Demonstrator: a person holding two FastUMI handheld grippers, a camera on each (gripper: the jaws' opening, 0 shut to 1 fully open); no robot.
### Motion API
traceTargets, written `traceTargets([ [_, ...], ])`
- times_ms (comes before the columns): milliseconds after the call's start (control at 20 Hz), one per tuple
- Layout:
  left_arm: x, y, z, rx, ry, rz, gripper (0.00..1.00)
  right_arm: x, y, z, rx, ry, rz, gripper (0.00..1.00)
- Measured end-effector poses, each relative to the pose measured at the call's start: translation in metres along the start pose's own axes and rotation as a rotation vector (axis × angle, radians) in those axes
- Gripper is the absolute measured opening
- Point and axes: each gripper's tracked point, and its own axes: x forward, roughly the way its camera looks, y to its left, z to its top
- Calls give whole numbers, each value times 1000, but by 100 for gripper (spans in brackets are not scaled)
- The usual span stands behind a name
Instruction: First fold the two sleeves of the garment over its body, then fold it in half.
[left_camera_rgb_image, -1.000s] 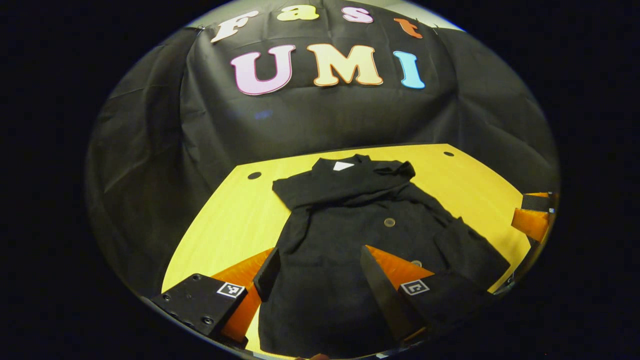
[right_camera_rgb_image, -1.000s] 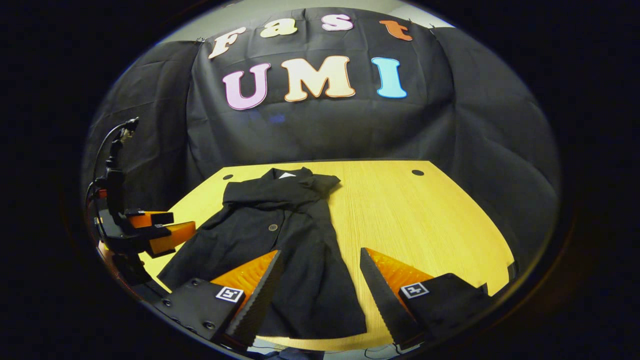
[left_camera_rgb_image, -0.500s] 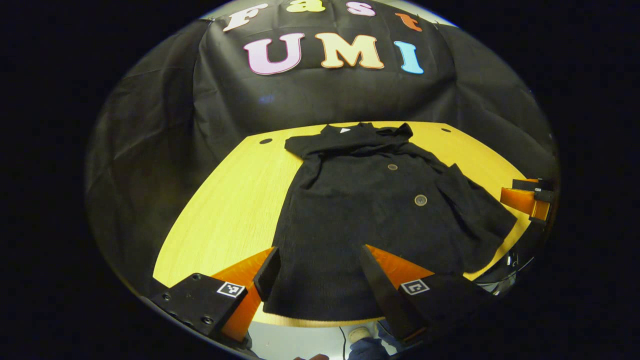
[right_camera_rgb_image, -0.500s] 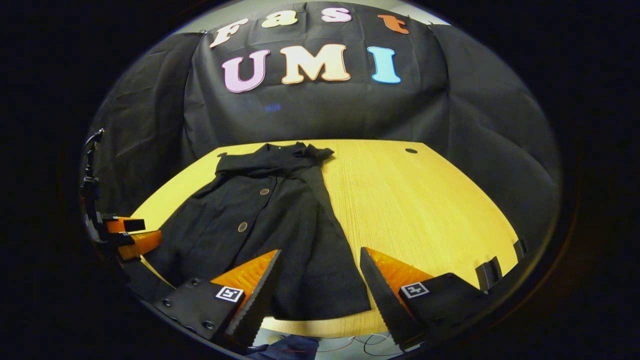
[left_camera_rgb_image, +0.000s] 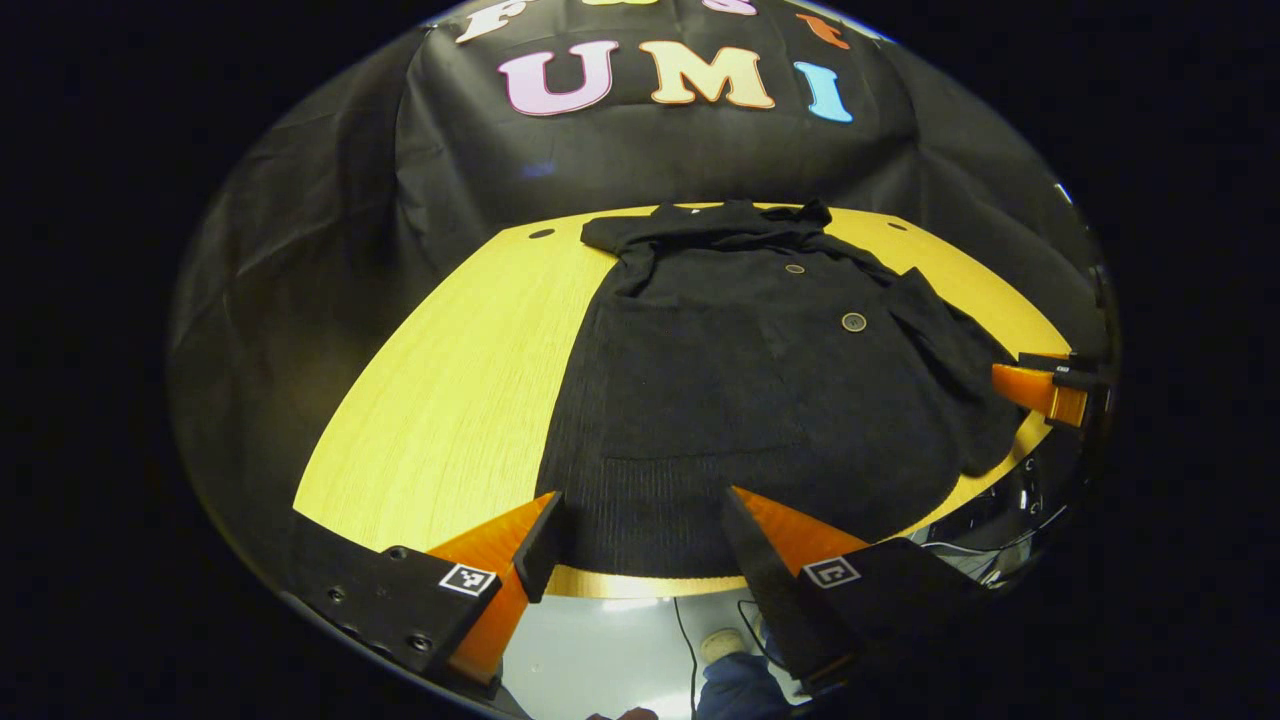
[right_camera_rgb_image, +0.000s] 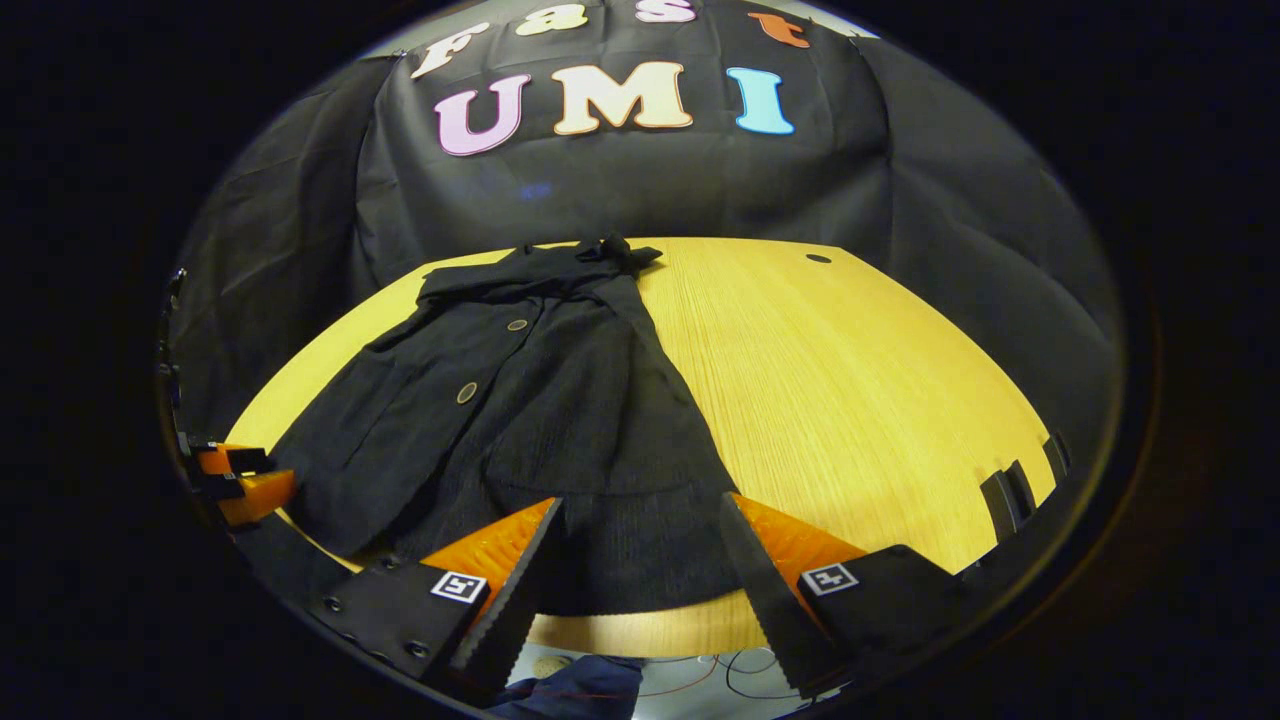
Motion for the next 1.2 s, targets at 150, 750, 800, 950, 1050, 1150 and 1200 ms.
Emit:
traceTargets([
  [150, 2, 0, -1, -20, -7, -16, 95, 6, 1, -7, 0, 7, -6, 98],
  [750, 1, -14, -2, -15, -25, -101, 81, 5, 16, -10, -3, -39, 4, 85],
  [800, -1, -18, -2, -9, -24, -117, 76, 4, 18, -11, -6, -37, 6, 75],
  [950, 0, -25, -2, -17, -30, -138, 43, 4, 24, -11, 1, -18, 25, 66],
  [1050, 0, -26, 0, -17, -29, -135, 16, 3, 31, -11, -13, -2, 34, 47],
  [1150, 1, -26, 0, -13, -22, -130, 4, 4, 35, -11, -34, 13, 41, 36],
  [1200, -1, -27, 0, -14, -23, -135, 4, 3, 35, -13, -39, 17, 42, 31],
])
